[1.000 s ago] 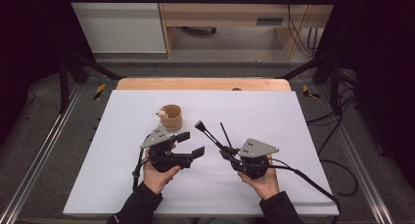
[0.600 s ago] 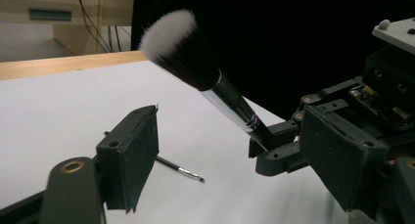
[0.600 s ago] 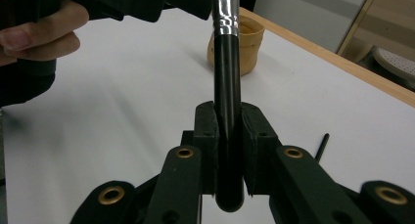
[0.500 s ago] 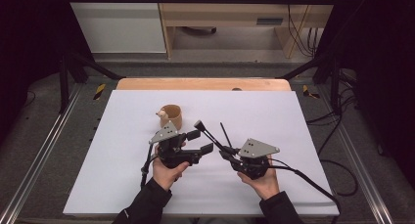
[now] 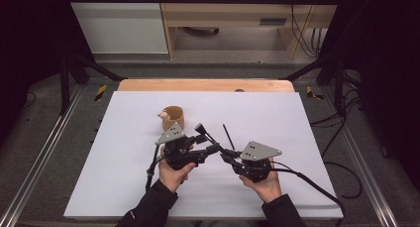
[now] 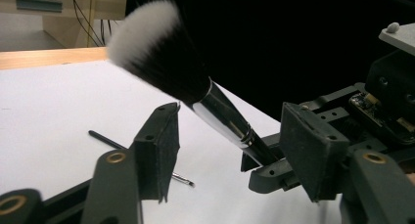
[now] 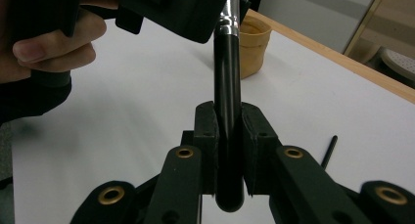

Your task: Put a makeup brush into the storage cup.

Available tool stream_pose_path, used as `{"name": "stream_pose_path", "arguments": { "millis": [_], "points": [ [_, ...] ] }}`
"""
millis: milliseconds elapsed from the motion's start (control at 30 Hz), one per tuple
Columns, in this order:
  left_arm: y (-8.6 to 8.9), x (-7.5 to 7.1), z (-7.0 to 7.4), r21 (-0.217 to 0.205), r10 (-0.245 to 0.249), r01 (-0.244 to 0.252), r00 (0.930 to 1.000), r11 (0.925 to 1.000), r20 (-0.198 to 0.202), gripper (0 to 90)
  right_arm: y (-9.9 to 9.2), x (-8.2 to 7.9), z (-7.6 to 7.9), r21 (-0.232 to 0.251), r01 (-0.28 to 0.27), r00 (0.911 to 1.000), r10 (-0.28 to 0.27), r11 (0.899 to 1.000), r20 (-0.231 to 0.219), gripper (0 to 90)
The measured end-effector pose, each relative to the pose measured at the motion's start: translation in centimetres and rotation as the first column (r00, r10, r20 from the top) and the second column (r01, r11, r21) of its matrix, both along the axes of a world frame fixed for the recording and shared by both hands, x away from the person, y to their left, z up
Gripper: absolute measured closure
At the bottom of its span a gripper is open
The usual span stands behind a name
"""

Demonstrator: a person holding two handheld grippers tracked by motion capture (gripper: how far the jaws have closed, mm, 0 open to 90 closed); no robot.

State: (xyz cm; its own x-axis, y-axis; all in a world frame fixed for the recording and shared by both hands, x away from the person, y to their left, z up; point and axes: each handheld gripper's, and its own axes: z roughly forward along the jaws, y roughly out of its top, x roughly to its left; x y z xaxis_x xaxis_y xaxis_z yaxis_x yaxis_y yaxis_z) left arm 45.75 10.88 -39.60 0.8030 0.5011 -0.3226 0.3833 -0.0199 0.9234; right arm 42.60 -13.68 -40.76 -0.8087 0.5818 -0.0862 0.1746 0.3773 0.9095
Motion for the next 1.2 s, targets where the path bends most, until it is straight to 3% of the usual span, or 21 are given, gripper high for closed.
{"name": "stream_pose_path", "arguments": {
  "millis": [567,1200],
  "points": [
    [0.47,0.09,-0.37,-0.048,0.021,-0.023,0.9988,0.9986,-0.044,61.6,0.32,-0.01,-0.42,-0.002,-0.018,0.9997,0.018,1.0,-0.014,79.4],
    [0.54,-0.18,-0.4,-0.096,0.003,-0.009,0.9976,0.9954,-0.069,69.2,0.46,-0.01,-0.56,0.002,-0.026,0.9996,0.026,1.0,-0.013,79.3]
  ]
}}
